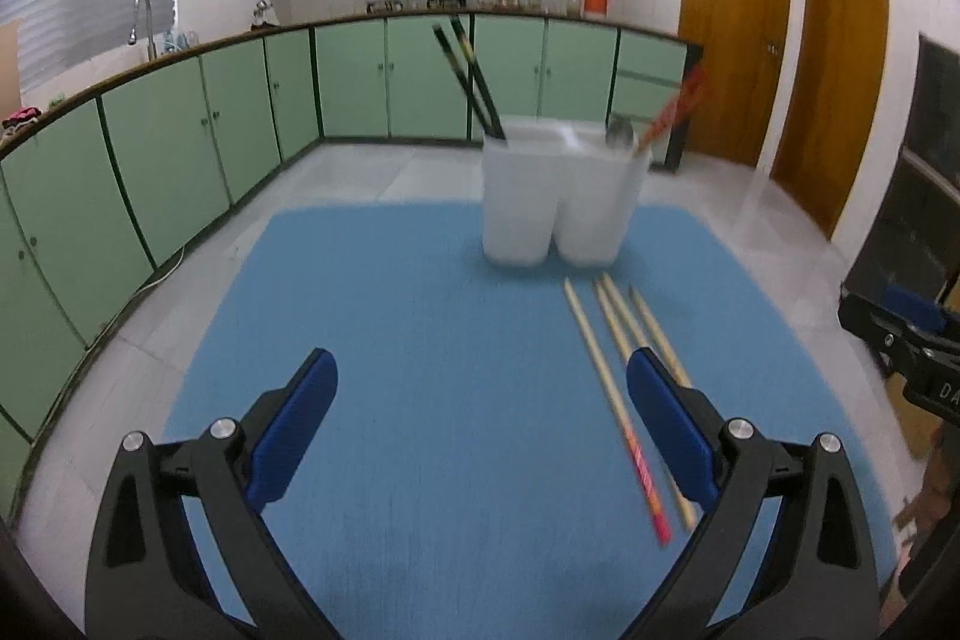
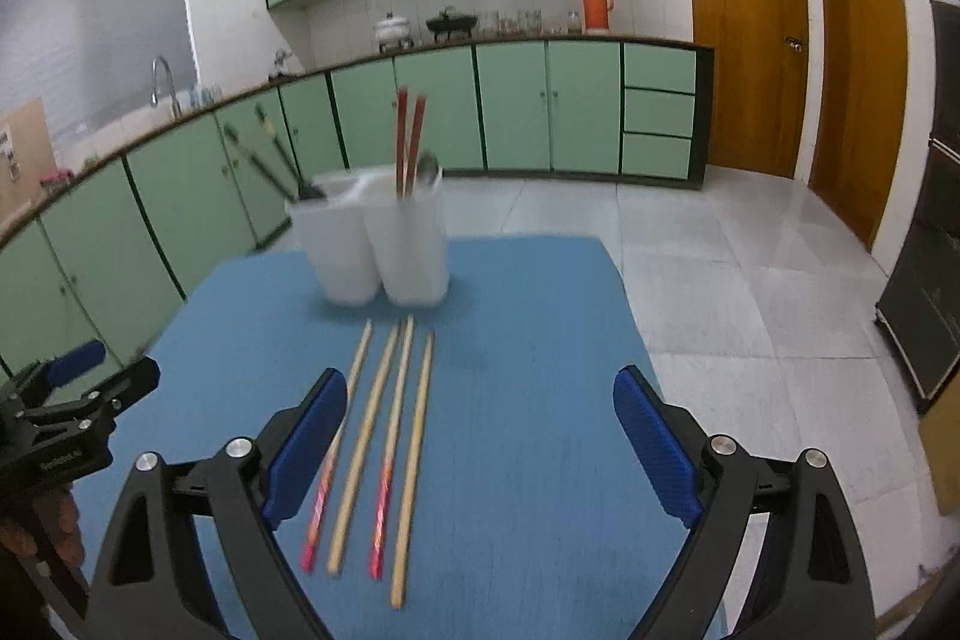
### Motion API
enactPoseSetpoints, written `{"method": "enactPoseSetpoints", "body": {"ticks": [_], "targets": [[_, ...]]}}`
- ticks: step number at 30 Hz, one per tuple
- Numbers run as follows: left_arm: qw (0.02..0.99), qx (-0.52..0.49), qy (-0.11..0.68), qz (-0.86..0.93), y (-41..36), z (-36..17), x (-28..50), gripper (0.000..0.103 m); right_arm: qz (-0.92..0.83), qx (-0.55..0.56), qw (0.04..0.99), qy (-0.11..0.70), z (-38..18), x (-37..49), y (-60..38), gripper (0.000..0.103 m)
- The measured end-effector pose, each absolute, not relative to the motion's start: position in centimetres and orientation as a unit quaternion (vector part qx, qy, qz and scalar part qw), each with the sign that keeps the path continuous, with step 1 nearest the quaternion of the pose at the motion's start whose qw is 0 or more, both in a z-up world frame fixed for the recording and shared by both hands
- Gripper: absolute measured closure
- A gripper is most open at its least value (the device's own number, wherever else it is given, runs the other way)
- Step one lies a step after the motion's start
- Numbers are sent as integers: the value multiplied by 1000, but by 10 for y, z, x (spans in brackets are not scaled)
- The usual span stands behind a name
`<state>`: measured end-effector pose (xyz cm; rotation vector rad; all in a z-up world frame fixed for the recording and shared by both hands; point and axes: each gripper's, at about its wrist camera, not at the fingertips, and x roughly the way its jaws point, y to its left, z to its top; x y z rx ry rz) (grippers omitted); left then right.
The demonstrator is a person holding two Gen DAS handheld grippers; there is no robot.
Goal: Organize utensils
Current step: 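Move both open tools back over the remaining chopsticks on the mat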
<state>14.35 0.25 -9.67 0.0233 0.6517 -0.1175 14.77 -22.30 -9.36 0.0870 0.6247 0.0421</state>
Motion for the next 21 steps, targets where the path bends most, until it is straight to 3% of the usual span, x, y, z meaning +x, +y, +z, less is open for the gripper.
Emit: {"method": "enactPoseSetpoints", "body": {"ticks": [7,16,21], "targets": [[934,43,349,-68,-6,-123,118,9,35,26,943,331,-125,120,-208,15],[928,55,363,-69,-13,-142,104,9,50,19,931,360,-157,100,-196,25],[924,56,373,-68,-12,-151,100,9,60,31,923,380,-176,97,-194,44]]}}
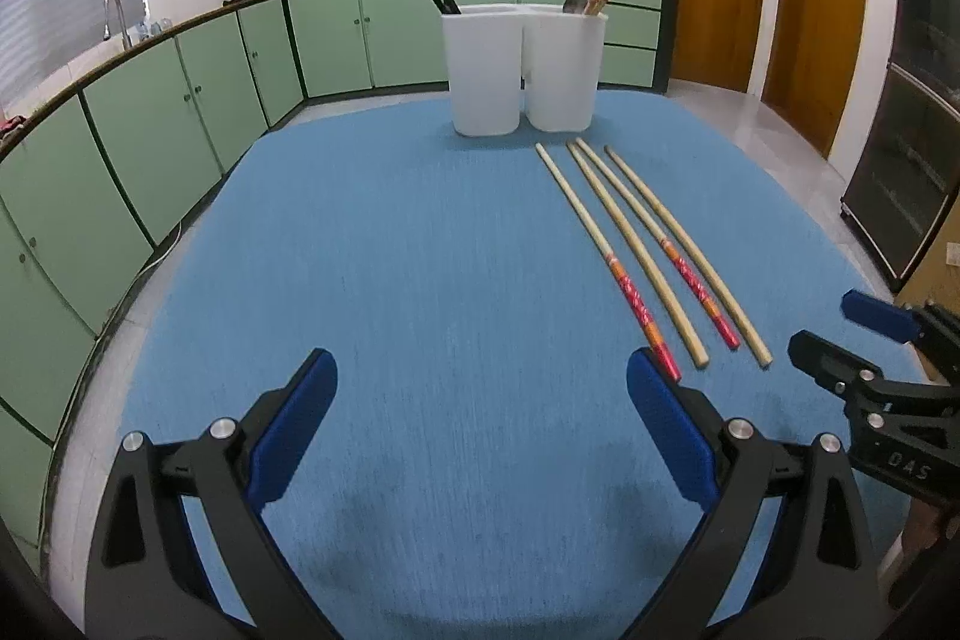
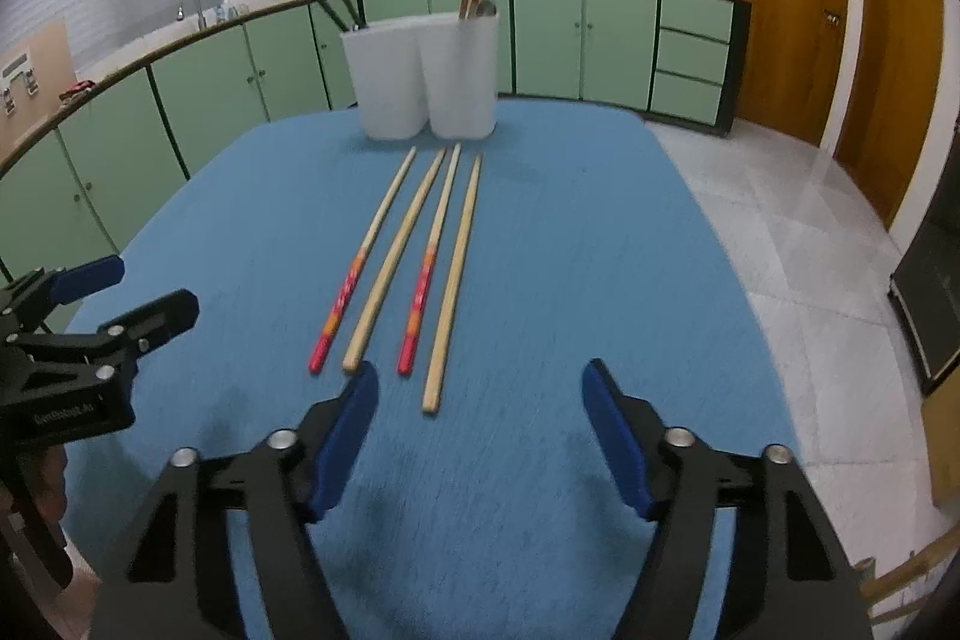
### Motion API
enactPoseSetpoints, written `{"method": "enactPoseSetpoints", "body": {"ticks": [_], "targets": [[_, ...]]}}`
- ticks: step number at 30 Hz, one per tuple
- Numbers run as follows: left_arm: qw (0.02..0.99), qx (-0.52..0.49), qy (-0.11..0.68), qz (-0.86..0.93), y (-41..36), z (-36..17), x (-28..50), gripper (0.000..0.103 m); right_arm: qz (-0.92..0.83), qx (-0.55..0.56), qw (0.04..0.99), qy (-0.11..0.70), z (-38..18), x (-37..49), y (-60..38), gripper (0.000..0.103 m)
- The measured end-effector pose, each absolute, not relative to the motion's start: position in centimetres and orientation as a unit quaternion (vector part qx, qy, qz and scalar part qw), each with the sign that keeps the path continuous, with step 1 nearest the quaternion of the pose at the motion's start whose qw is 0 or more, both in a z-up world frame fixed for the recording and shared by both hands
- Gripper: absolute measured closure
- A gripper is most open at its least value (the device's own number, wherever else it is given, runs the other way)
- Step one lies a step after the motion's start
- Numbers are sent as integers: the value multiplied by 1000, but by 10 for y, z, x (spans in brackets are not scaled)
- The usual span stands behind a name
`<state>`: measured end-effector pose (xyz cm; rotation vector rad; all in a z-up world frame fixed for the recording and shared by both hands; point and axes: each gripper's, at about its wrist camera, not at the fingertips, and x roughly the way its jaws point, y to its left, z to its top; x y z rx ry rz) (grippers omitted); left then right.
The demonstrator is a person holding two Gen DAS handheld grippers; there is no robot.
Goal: Organize utensils
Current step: 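Move both open tools back over the remaining chopsticks on the mat, then grasp a plain wooden chopstick with the right tool while the left tool grasps a red-patterned chopstick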
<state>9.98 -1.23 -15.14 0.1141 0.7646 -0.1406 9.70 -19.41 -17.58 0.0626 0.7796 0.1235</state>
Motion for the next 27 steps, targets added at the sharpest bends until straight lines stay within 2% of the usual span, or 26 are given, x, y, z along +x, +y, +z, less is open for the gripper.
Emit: {"method": "enactPoseSetpoints", "body": {"ticks": [4,6,12,22,27], "targets": [[922,54,378,-67,-12,-155,101,9,64,27,921,384,-182,98,-190,53],[921,52,380,-66,-12,-157,101,9,66,26,919,388,-185,99,-189,61],[920,49,382,-68,-12,-158,101,9,72,21,915,396,-190,102,-184,73],[920,44,384,-69,-11,-159,104,9,66,2,917,394,-195,109,-174,81],[919,44,385,-73,-15,-160,104,9,59,-11,920,388,-197,110,-172,91]]}}
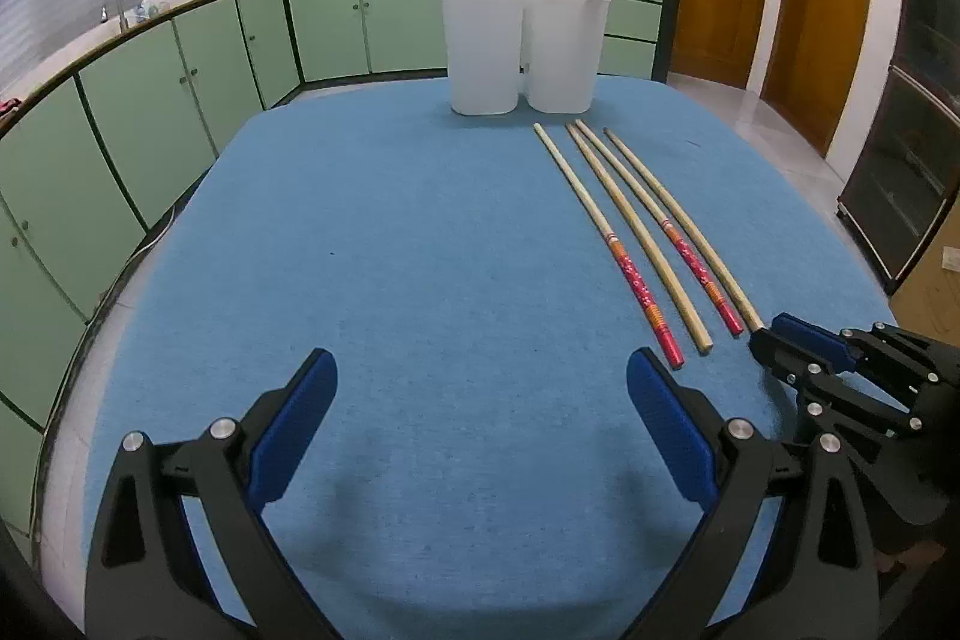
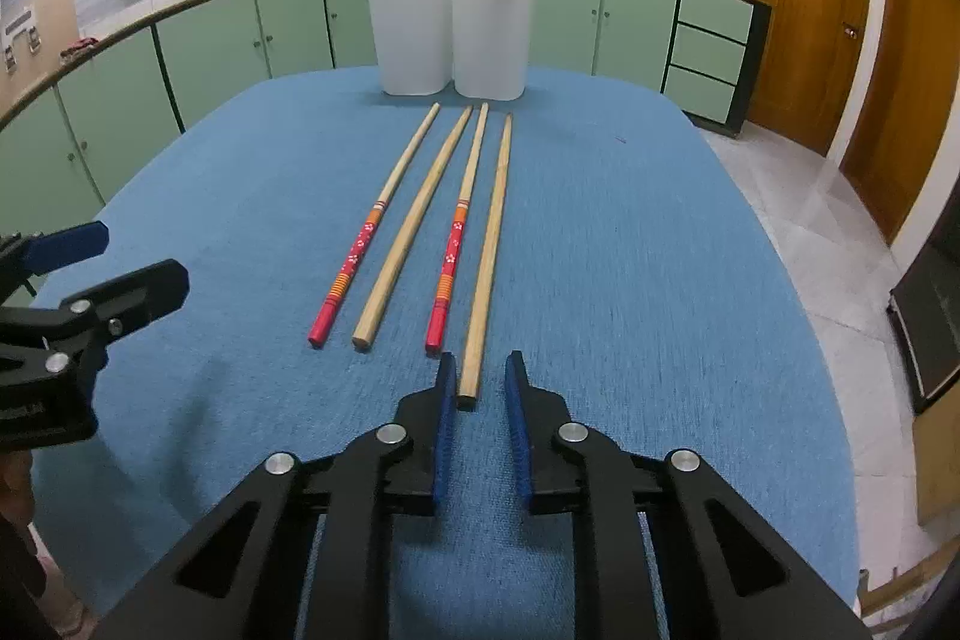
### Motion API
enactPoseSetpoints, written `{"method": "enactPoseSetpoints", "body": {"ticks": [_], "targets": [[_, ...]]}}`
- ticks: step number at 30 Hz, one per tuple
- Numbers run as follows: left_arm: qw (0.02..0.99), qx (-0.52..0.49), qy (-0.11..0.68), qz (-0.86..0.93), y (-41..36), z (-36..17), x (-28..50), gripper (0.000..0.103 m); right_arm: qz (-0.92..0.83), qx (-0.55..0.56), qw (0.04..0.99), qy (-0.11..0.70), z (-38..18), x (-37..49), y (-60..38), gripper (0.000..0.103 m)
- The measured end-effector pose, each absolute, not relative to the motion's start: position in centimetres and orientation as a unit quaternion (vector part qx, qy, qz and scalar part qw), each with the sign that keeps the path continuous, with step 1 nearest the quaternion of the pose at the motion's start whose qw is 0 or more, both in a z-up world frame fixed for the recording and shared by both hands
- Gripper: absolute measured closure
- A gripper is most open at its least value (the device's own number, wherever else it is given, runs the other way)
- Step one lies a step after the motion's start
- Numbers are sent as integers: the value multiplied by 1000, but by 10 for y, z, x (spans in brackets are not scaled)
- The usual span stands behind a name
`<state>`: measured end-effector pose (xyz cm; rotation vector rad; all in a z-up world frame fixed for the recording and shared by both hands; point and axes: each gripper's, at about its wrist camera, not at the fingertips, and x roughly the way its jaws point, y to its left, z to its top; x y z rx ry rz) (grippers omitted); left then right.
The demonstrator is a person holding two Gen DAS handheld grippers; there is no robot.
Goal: Organize utensils
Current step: 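Grasp a plain wooden chopstick with the right tool while the left tool grasps a red-patterned chopstick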
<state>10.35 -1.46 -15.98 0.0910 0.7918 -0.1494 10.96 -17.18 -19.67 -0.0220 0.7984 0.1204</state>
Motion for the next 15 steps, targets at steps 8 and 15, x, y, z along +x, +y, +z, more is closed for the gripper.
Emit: {"method": "enactPoseSetpoints", "body": {"ticks": [8,15], "targets": [[914,46,390,-98,-33,-163,102,9,54,27,918,391,-195,109,-189,97],[910,34,400,-107,-49,-170,108,9,38,50,921,384,-187,110,-212,97]]}}
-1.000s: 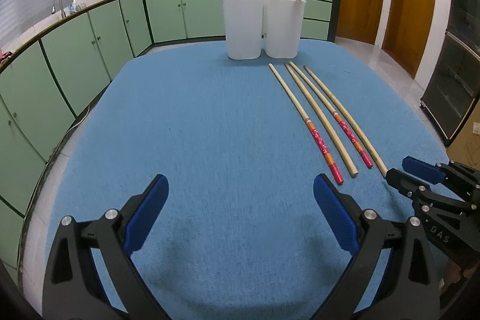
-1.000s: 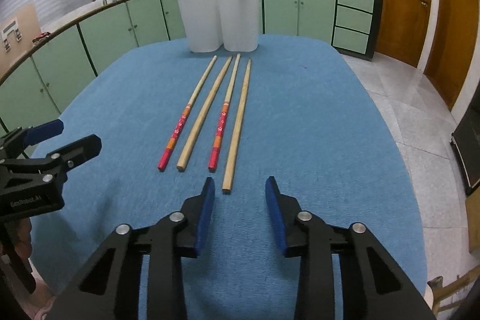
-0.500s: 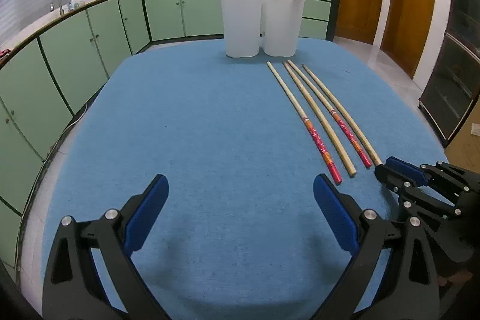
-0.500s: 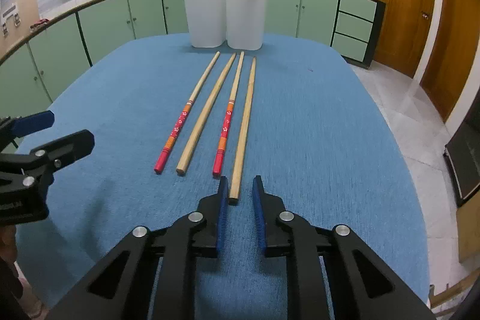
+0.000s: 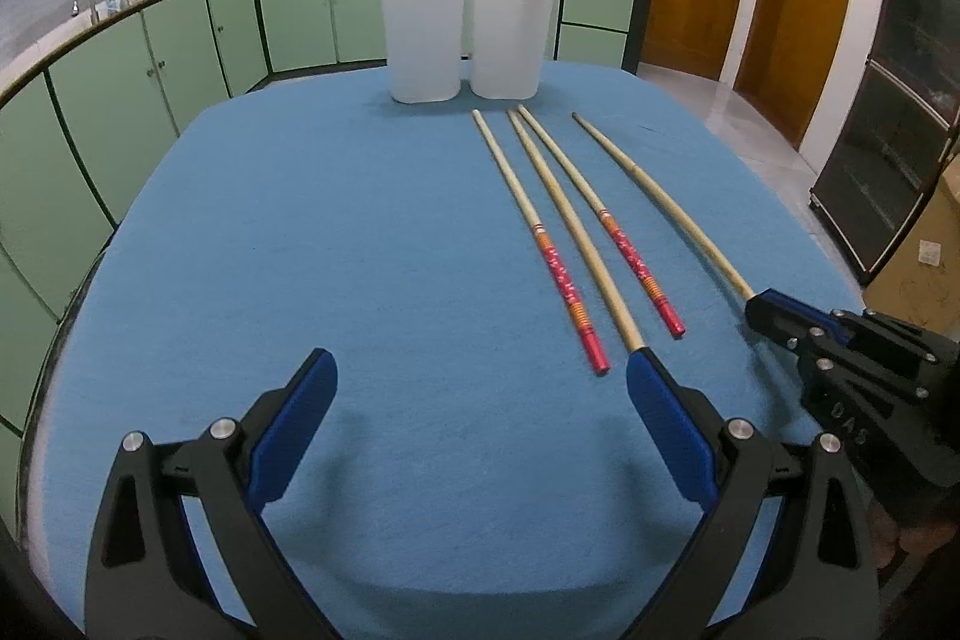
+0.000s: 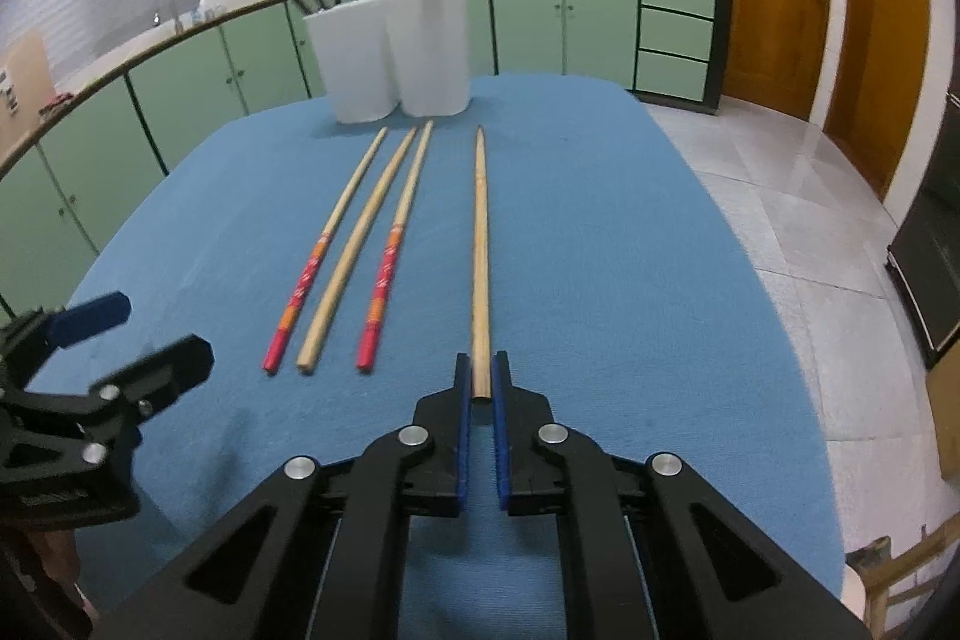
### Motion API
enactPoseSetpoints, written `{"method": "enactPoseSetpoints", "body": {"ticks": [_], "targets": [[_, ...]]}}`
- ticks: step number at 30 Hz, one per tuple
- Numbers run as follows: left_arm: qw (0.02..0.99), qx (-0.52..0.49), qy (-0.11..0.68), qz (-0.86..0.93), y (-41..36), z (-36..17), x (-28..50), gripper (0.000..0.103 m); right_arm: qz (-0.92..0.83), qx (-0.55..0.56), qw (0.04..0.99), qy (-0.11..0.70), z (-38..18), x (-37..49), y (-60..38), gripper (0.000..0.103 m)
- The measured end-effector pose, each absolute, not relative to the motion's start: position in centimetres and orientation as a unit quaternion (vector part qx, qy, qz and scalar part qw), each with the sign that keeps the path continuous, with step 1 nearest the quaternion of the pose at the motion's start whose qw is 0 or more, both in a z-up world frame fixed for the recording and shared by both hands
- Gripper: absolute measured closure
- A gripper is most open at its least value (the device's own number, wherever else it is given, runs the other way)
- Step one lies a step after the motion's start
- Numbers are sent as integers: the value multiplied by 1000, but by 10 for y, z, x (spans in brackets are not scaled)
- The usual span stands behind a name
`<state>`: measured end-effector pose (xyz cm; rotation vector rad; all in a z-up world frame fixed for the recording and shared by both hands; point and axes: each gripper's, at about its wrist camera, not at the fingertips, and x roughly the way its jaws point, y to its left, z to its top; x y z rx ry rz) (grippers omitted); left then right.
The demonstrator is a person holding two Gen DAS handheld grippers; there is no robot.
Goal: Organize utensils
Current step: 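Grasp a plain wooden chopstick with the right tool while the left tool grasps a red-patterned chopstick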
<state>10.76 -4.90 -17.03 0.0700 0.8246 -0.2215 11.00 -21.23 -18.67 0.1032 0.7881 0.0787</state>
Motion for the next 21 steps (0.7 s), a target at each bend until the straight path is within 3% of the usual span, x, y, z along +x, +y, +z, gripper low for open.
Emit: {"method": "enactPoseSetpoints", "body": {"ticks": [5,9,18,21], "targets": [[907,35,405,-108,-61,-175,111,9,43,53,921,383,-188,110,-214,97],[904,37,414,-105,-67,-180,116,23,47,55,922,381,-188,108,-214,97],[897,42,432,-83,-76,-191,127,25,51,64,921,382,-192,108,-220,97],[897,38,432,-78,-77,-191,130,32,54,66,920,382,-193,109,-220,97]]}}
